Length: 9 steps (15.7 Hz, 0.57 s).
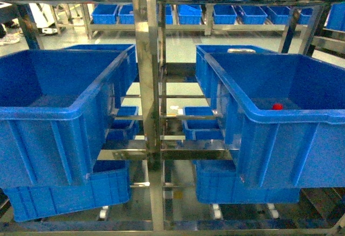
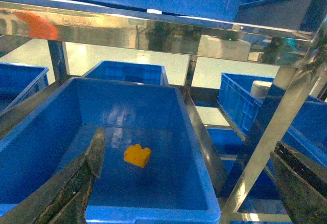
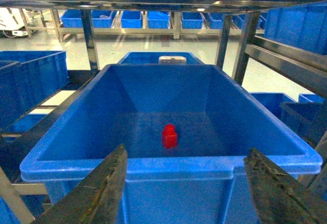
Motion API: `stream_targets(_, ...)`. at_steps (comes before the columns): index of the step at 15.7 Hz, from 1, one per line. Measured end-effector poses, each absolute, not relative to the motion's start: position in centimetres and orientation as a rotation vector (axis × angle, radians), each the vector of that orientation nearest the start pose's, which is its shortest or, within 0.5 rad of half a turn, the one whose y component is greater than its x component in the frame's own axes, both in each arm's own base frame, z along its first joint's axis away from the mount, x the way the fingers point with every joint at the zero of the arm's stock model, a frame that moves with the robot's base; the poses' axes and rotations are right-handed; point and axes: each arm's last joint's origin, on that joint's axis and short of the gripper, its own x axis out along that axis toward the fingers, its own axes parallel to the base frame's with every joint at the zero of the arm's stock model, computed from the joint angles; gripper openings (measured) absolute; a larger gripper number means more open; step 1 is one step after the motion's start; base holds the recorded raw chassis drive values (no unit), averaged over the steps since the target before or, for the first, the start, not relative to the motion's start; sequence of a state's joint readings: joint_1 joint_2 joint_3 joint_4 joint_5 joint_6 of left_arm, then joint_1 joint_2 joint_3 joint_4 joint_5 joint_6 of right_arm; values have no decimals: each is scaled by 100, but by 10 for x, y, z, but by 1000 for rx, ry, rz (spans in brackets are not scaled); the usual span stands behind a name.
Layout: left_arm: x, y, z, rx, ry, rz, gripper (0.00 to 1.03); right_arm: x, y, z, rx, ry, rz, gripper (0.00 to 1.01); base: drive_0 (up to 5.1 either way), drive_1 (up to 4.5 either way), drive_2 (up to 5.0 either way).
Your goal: Sort and place red and yellow blocks in left bins
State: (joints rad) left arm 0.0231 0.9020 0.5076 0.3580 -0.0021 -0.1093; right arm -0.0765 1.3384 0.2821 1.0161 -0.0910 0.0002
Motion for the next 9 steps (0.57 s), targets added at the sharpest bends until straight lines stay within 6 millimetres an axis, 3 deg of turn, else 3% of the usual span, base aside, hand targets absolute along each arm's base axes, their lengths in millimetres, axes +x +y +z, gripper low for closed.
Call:
stream_targets(3, 202, 5, 268, -110, 36, 28, 98, 198, -1, 171, 0, -36, 5, 33, 0, 0, 0)
stream_targets(5, 202, 4, 268, -110, 37, 25, 98, 180, 1, 156, 0, 50, 8, 8, 0, 0, 0)
stream_targets(6, 202, 5, 268, -110, 38, 30, 98, 174, 1, 162, 1, 17, 7, 2, 0, 0, 0)
stream_targets(9, 202, 5, 268, -110, 36, 28, 98, 158, 1, 161, 0, 22, 7, 2, 0, 0, 0)
